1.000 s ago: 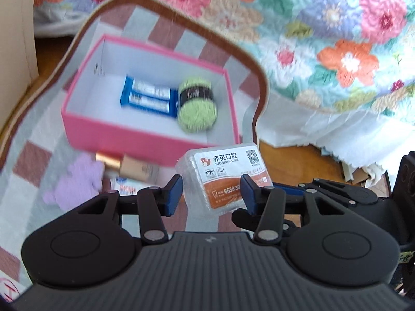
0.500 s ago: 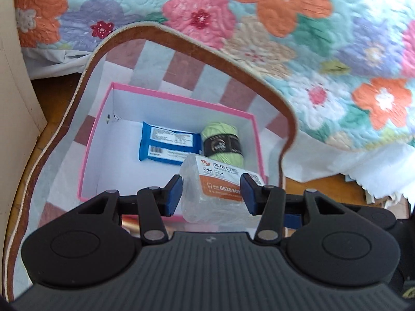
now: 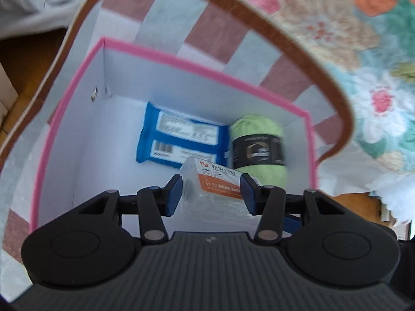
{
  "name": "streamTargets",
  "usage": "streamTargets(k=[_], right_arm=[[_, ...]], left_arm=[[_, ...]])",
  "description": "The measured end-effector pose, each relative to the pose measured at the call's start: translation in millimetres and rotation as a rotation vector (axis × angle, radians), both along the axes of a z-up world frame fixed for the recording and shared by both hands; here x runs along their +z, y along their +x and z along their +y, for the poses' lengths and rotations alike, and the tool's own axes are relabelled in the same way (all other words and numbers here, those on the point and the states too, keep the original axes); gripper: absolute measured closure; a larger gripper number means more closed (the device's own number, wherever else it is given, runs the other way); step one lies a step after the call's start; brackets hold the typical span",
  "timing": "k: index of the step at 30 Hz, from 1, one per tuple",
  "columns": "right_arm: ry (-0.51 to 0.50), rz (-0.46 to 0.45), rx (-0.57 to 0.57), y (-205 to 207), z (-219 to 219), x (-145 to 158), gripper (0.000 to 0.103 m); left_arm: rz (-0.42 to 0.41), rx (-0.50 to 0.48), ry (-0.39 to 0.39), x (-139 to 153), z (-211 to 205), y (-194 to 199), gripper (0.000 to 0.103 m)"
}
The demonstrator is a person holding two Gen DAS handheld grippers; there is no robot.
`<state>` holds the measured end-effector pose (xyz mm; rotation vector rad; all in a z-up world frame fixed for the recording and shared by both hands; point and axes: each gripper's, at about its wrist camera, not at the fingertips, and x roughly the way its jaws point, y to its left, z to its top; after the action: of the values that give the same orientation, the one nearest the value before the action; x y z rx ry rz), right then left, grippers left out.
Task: Organize objects
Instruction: 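Carry the dental box into the pink box beside the wipes, then open the left gripper and raise it out of the box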
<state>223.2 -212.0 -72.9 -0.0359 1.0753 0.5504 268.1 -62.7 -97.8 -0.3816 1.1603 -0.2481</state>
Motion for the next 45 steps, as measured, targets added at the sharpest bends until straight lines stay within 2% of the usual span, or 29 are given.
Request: streamTargets(k=[4,11,16,22,25,28,33,39,45], right_arm=[[-0.029,0.039,-0.017,16.1,6.1,-26.1,0.049],[-0.030,0.120,-0.056,36.4,11.0,-51.0,0.055],[-0.049,0.133,-0.074,35.0,16.8,-56.3,0.062],[-0.111,0.116,-0.103,30.9,22.4,-59.8,0.062],[-0.111,0.066,-0.073,16.8,19.9,-44.7,0.055],[-0.017,0.021,-0.065,-5.9,-0.8,-16.3,0.050],[0.112,-0.038,-0.039,-45.6,-26.3,30.0,0.049],[0.150,-0.080,0.032,-87.6,-23.2,70.5,0.049],[0.128,-0.113,0.138,-136.5,-1.0,101.8,0.048]], left_arm=[[0.058,0.009,-0.018,-26.2,2.1,10.1,0.056],[0.112,0.031,-0.012,-47.6,11.5,17.0,0.059],[0.093,0.036,0.015,-51.7,11.9,20.4,0.063],[0.061,0.024,0.066,-50.3,3.2,19.6,0.062],[0.020,-0.017,0.111,-33.6,2.3,8.6,0.055],[-0.009,-0.098,0.158,-9.0,0.5,-7.5,0.052],[-0.041,-0.144,0.124,36.6,10.7,-42.6,0.051],[-0.090,-0.162,0.183,88.6,27.9,-93.6,0.048],[-0.128,-0.154,0.211,119.2,62.7,-147.0,0.046]])
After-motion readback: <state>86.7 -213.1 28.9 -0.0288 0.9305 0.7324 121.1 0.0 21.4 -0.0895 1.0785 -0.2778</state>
